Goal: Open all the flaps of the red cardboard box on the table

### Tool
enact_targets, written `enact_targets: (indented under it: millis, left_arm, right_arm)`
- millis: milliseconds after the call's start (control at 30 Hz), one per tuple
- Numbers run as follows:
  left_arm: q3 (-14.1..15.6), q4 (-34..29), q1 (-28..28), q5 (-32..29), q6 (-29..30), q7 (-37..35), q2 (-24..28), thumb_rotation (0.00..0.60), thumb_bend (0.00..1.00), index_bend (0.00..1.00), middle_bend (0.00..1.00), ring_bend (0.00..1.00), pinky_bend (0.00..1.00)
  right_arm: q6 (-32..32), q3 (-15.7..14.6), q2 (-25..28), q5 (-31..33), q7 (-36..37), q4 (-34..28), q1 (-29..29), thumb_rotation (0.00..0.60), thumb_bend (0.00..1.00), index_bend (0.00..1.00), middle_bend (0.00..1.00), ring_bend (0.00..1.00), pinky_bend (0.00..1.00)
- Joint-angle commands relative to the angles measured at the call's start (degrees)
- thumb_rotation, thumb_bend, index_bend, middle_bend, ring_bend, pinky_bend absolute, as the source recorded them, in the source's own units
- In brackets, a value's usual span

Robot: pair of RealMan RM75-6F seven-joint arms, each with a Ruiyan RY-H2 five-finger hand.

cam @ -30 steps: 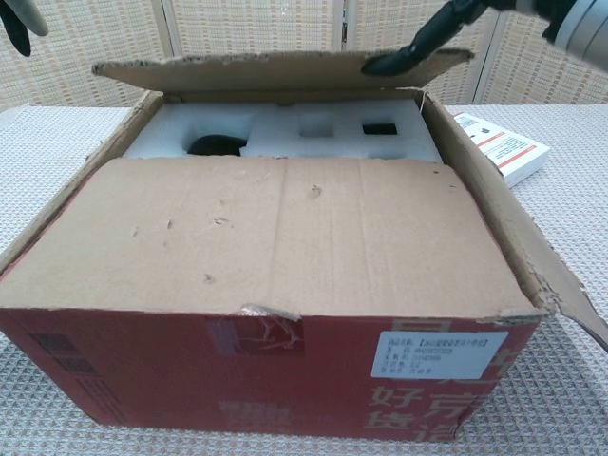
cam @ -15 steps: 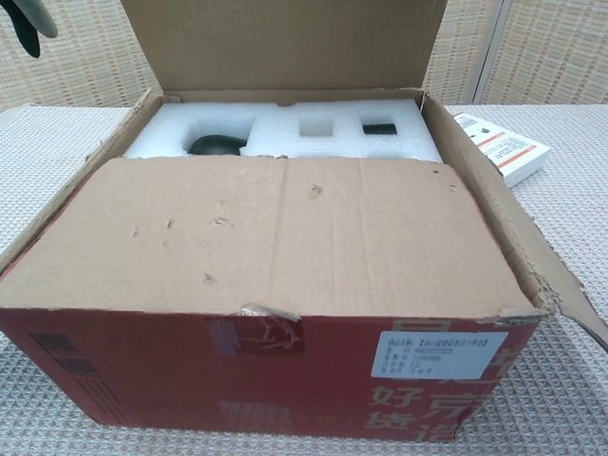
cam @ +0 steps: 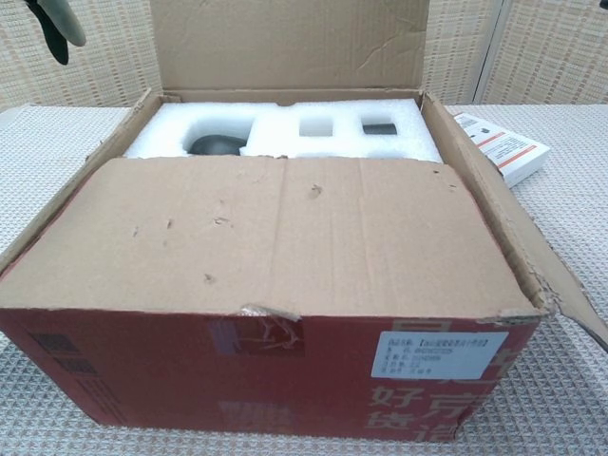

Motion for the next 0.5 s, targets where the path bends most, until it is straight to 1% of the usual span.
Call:
enact_targets:
  millis: [33,133,233,333,433,500]
  left_arm:
    - [0.08,0.23,-0.31,0.01,-0.04,-1.22,-0.27,0.139,0.17,0.34,0.41,0.25,0.00]
    - [-0.01,0.68,-0.87,-0.28,-0.69,-1.78,-0.65,0.136,0.17,0.34,0.41,0.25,0.00]
    - [-0.24,1.12,-1.66,-0.91,-1.67,-2.62,-1.13,0.136,0.17,0.34,0.41,0.25,0.00]
    - [-0.52,1.91,-2.84,-1.59,-2.97,-4.51,-1.81,0.138,0.17,0.34,0.41,0.25,0.00]
    - [-0.55,2.62,-3.88,-1.58,-3.84,-7.23,-2.43,0.135,0.17,0.34,0.41,0.25,0.00]
    - [-0.38,2.96,-4.83,-1.50,-4.80,-10.48,-2.75,0.134,0.17,0.35,0.41,0.25,0.00]
  right_arm:
    - [-0.15,-0.06,0.23,0.98,1.47,0.32,-0.26,0.600,0.20,0.09,0.19,0.28,0.04]
    - [0.79,-0.56,1.59,0.52,3.26,-1.81,-1.54,0.600,0.20,0.09,0.19,0.27,0.04]
    - [0.60,-1.46,4.09,0.09,5.96,-6.26,-3.40,0.600,0.20,0.09,0.19,0.27,0.04]
    - [0.14,-3.80,8.95,-2.11,7.92,-12.49,-6.15,0.600,0.20,0.09,0.19,0.27,0.04]
    - [1.60,-5.52,12.64,-4.56,9.15,-17.06,-8.75,0.600,0.20,0.09,0.19,0.27,0.04]
    - [2.77,-6.66,15.32,-6.22,10.65,-20.35,-10.78,0.600,0.20,0.09,0.19,0.27,0.04]
